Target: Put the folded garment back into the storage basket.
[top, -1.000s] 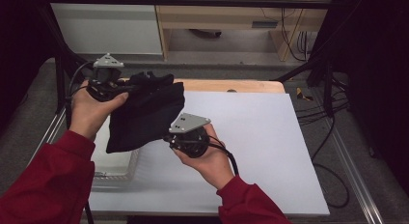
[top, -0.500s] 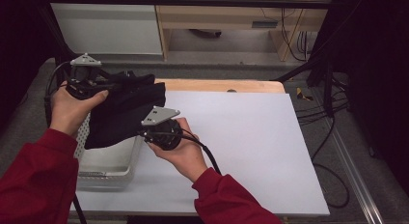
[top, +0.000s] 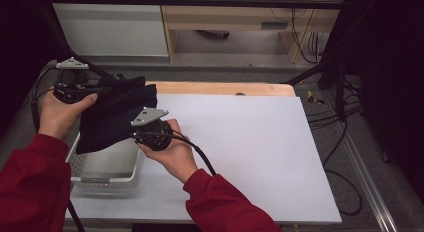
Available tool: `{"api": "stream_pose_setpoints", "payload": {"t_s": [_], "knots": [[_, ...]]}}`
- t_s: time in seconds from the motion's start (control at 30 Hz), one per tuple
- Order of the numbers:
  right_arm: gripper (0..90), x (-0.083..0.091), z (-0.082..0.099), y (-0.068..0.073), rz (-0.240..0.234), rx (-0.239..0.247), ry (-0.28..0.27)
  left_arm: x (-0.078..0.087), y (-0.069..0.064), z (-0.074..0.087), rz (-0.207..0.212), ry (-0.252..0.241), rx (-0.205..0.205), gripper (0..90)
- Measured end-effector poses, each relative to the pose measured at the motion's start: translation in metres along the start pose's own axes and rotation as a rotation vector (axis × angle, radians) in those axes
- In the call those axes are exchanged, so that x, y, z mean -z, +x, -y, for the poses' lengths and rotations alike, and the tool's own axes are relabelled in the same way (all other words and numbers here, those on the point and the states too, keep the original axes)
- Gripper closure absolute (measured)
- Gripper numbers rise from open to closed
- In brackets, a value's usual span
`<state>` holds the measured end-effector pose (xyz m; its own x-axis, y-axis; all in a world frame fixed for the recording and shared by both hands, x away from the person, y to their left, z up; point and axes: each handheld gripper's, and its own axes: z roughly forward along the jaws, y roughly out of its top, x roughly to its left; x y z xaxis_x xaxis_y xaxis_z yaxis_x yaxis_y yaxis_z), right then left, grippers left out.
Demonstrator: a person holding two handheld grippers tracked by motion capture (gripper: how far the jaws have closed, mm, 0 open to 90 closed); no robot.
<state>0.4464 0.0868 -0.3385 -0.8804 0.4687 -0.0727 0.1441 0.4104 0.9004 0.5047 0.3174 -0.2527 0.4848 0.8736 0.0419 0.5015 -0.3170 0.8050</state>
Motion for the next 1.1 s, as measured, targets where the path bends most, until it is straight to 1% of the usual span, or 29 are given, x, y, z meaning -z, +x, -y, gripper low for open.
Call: {"api": "stream_pose_setpoints", "payload": {"t_s": [0.2, 0.43, 0.63, 0.73, 0.93, 1.1], "knots": [[75.3, -0.009, 0.004, 0.002, -0.008, -0.024, -0.004, -0.003, 0.006, 0.004, -0.003, 0.018, -0.002, 76.4], [75.3, -0.02, 0.009, 0.004, -0.016, -0.039, 0.002, -0.009, 0.013, 0.013, -0.005, 0.035, 0.013, 76.4], [75.3, -0.032, 0.015, 0.009, -0.027, -0.036, 0.019, -0.015, 0.023, 0.023, -0.012, 0.056, 0.031, 76.4], [75.3, -0.04, 0.018, 0.011, -0.031, -0.036, 0.03, -0.018, 0.027, 0.028, -0.019, 0.073, 0.032, 76.4], [75.3, -0.053, 0.022, 0.017, -0.039, -0.033, 0.052, -0.023, 0.032, 0.037, -0.035, 0.097, 0.04, 76.4], [75.3, -0.061, 0.025, 0.022, -0.053, -0.036, 0.066, -0.026, 0.036, 0.045, -0.044, 0.127, 0.041, 76.3]]}}
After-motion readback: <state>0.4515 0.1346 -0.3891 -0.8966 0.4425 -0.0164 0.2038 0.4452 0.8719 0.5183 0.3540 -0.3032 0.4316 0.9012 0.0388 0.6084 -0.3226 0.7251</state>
